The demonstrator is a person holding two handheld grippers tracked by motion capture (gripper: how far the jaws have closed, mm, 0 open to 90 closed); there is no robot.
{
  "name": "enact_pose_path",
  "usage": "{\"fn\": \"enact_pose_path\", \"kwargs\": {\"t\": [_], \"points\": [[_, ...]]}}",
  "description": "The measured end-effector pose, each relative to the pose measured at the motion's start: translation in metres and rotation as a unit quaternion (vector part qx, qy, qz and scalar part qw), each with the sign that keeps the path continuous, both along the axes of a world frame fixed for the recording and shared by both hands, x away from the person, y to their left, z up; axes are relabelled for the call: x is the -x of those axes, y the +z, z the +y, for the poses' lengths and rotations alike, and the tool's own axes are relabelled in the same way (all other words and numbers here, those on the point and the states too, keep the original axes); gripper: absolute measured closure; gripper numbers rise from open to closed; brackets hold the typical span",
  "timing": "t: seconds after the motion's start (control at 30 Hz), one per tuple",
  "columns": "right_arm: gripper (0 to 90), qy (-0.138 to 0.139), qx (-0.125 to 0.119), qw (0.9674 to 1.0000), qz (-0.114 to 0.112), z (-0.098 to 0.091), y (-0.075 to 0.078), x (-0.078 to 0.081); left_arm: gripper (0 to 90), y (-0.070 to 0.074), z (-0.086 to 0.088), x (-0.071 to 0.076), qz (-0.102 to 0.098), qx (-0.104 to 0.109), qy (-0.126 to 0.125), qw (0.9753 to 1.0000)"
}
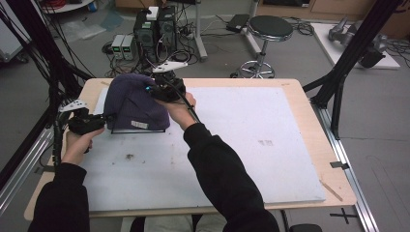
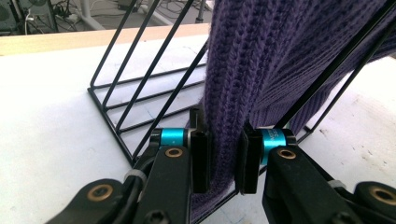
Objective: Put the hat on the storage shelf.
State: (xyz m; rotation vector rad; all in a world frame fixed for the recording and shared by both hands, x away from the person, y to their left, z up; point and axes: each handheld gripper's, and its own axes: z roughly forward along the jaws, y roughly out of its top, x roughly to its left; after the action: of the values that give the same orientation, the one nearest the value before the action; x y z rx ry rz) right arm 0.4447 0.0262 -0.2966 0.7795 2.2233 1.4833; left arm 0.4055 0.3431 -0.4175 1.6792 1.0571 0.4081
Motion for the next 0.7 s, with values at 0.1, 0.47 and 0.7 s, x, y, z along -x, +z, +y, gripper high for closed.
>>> {"fn": "enact_pose_path", "kwargs": {"t": [0.1, 0.47, 0.7], "points": [[72.4, 0.002, -0.004, 1.0000, 0.002, 0.001, 0.000, 0.000, 78.7, -0.001, 0.001, 0.000, 0.005, 0.001, 0.000, 1.0000], [46.2, 0.024, -0.023, 0.9993, 0.019, 0.002, -0.002, -0.001, 68.9, -0.001, 0.007, 0.002, 0.022, 0.033, 0.006, 0.9992], [18.6, 0.028, -0.016, 0.9992, 0.024, -0.009, 0.003, -0.003, 32.2, 0.011, 0.003, 0.009, 0.000, 0.057, 0.022, 0.9981]]}}
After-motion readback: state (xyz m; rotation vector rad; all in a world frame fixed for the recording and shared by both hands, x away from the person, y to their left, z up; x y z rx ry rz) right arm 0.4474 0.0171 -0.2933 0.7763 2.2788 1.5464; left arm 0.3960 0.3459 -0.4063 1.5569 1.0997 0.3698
